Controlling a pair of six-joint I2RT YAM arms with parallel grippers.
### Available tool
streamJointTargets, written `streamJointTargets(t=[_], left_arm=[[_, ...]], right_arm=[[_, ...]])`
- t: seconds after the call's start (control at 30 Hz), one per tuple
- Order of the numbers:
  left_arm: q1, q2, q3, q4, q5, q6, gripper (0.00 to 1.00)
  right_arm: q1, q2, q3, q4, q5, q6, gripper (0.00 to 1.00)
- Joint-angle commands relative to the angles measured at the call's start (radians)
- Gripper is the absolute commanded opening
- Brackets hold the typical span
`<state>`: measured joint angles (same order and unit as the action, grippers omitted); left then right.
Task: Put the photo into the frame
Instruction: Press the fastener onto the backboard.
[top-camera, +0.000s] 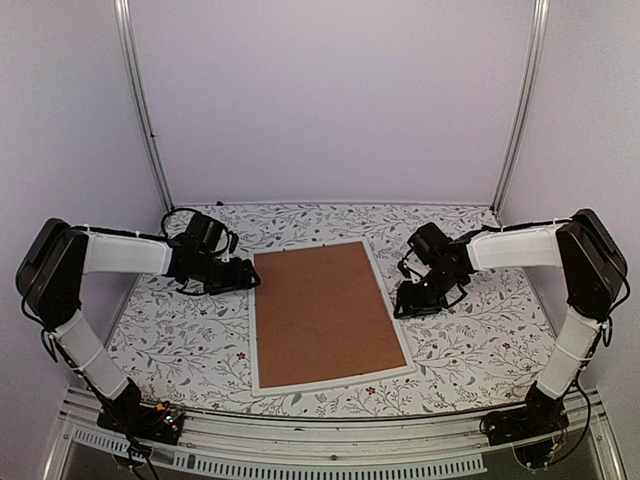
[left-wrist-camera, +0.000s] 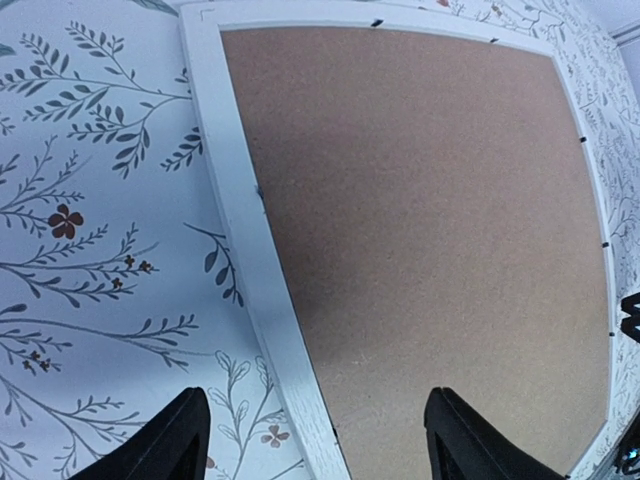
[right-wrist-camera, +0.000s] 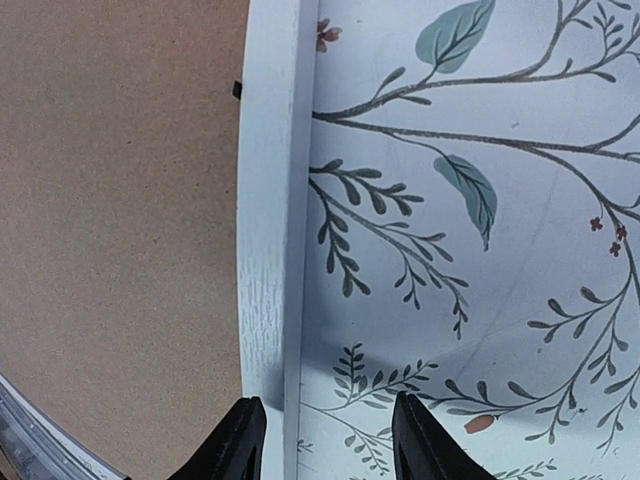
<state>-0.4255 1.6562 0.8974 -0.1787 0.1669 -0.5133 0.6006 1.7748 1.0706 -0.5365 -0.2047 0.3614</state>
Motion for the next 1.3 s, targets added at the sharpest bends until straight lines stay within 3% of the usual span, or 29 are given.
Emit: streamJointTargets(t=[0.0, 0.4, 0.83, 1.27], left_arm=[[-0.008, -0.007, -0.018, 0.003, -0.001, -0.008, 0.76], [-0.024, -0.002, -0.029, 0.005, 0.003, -0.020, 0.76], [-0.133, -0.075, -0.174, 0.048, -0.023, -0.157, 0.76], [-0.204, -0.102, -0.207, 0.085, -0.031, -0.223, 0.67]], right_arm=[[0.021, 0.024, 0.032, -0.031, 0.032, -0.006, 0.46], [0.054, 0.052, 0.062, -0.075, 0.088, 0.008, 0.45], [0.103, 0.090, 0.097, -0.128, 0.149, 0.055, 0.45], [0.129, 0.110, 0.122, -0.143, 0.167, 0.079, 0.45]])
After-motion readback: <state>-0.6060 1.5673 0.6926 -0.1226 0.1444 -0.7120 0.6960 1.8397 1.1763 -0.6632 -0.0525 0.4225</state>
